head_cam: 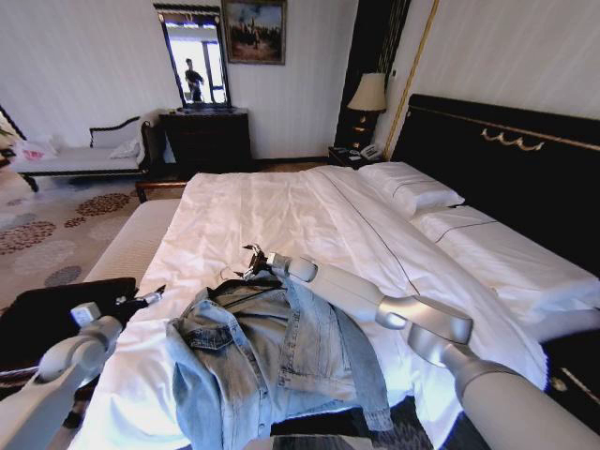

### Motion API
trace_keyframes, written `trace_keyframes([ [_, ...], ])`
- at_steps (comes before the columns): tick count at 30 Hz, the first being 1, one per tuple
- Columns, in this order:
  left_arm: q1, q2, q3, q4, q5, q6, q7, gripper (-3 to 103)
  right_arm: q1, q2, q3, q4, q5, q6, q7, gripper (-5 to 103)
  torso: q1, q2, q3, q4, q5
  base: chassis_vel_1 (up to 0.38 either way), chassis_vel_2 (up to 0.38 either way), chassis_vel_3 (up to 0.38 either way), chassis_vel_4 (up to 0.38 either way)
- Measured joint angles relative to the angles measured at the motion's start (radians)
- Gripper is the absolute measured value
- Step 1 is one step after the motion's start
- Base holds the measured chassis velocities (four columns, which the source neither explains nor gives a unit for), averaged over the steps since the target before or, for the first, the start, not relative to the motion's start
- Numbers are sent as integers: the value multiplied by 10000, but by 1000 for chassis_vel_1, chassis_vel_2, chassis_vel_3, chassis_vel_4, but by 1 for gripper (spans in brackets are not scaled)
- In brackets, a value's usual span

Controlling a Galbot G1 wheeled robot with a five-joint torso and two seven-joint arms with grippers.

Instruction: Pick up the clothes from the bed and hang them on the clothes hanger.

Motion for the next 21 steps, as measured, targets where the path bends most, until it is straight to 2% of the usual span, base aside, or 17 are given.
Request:
trace_keyframes([
  [1, -261, 105, 381, 218, -136, 108, 212, 100, 6, -145, 45, 224, 53, -53, 129, 100, 0, 0, -1, -8, -2, 0, 0, 0, 0],
  [2, -261, 105, 381, 218, -136, 108, 212, 100, 6, -145, 45, 224, 53, -53, 129, 100, 0, 0, -1, -8, -2, 0, 0, 0, 0],
  [7, -220, 548, 820, 629, -838, 331, 1114, 100, 66, -366, 199, 343, 69, -117, 313, 100, 0, -1, 1, 4, 2, 0, 0, 0, 0],
  [8, -220, 548, 820, 629, -838, 331, 1114, 100, 66, -366, 199, 343, 69, -117, 313, 100, 0, -1, 1, 4, 2, 0, 0, 0, 0],
  [9, -301, 682, 1074, 763, -947, 346, 1599, 100, 114, -495, 222, 444, 125, -136, 340, 100, 0, 0, 0, 4, 1, 0, 0, 0, 0],
  [12, -651, 699, 1427, 1172, -1154, 459, 2101, 101, 241, -566, 213, 525, 272, -180, 372, 100, -3, 0, -1, -10, 1, 0, 0, 0, 0],
  [14, -719, 622, 1437, 1330, -1251, 551, 2156, 100, 339, -469, 166, 493, 336, -191, 385, 100, -2, 0, -1, -12, 2, 0, 0, 0, 0],
  [18, -912, 290, 1547, 1668, -1415, 802, 2214, 98, 606, -221, -12, 466, 550, -250, 434, 100, 0, 0, 0, 5, 1, 0, 0, 0, 0],
  [21, -1067, 135, 1725, 1721, -1381, 922, 2223, 98, 704, -186, -90, 467, 585, -263, 459, 100, 0, 0, -1, -1, -1, 0, 0, 0, 0],
])
